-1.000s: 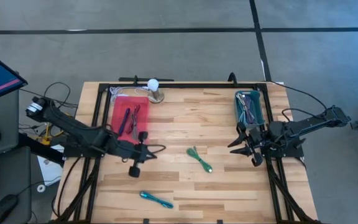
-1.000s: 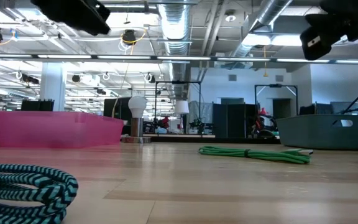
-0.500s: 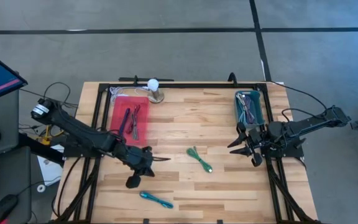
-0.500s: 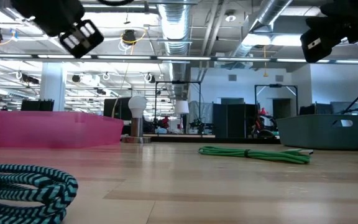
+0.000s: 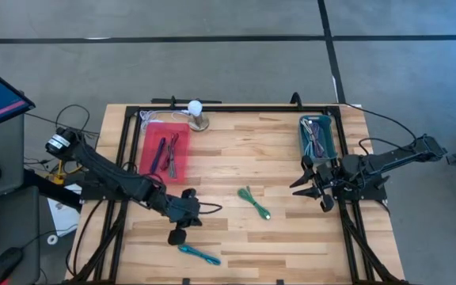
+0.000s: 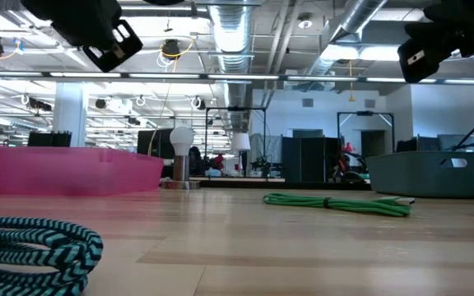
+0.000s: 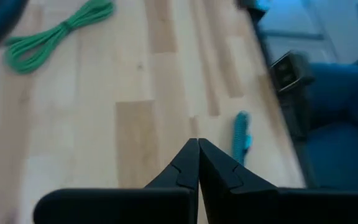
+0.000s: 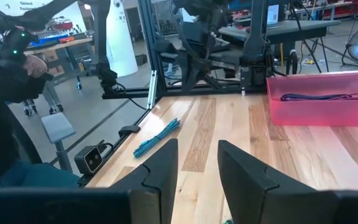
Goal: Pick & Place USB Port
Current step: Put the blue patterned charger cable into the pink bin
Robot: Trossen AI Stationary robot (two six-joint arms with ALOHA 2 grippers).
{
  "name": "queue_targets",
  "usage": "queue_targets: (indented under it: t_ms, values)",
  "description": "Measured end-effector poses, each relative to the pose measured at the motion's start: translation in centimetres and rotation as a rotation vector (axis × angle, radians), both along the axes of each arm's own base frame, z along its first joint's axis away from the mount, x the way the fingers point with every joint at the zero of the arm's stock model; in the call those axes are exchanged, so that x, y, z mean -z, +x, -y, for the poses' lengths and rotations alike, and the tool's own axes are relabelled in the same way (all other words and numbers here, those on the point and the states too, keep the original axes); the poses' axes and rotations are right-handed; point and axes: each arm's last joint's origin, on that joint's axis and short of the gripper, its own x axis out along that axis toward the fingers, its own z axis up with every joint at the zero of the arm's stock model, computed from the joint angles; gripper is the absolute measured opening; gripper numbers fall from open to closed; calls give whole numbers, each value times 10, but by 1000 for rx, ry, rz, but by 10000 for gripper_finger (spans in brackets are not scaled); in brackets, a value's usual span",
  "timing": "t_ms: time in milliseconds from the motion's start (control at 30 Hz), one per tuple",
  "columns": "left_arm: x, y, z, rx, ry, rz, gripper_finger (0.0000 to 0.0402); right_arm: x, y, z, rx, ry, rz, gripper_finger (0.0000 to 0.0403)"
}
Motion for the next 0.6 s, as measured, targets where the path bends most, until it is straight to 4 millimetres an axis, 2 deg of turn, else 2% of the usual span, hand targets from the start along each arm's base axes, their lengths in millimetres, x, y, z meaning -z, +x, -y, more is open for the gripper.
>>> queue_targets:
  t_ms: [200,600]
  values:
    - [-8,0,9,-37,84,-57,4,1,0,0,0,-2,-6,107]
    - [4,14,19,-49,113,-204,7,1,0,0,0,-2,-7,107]
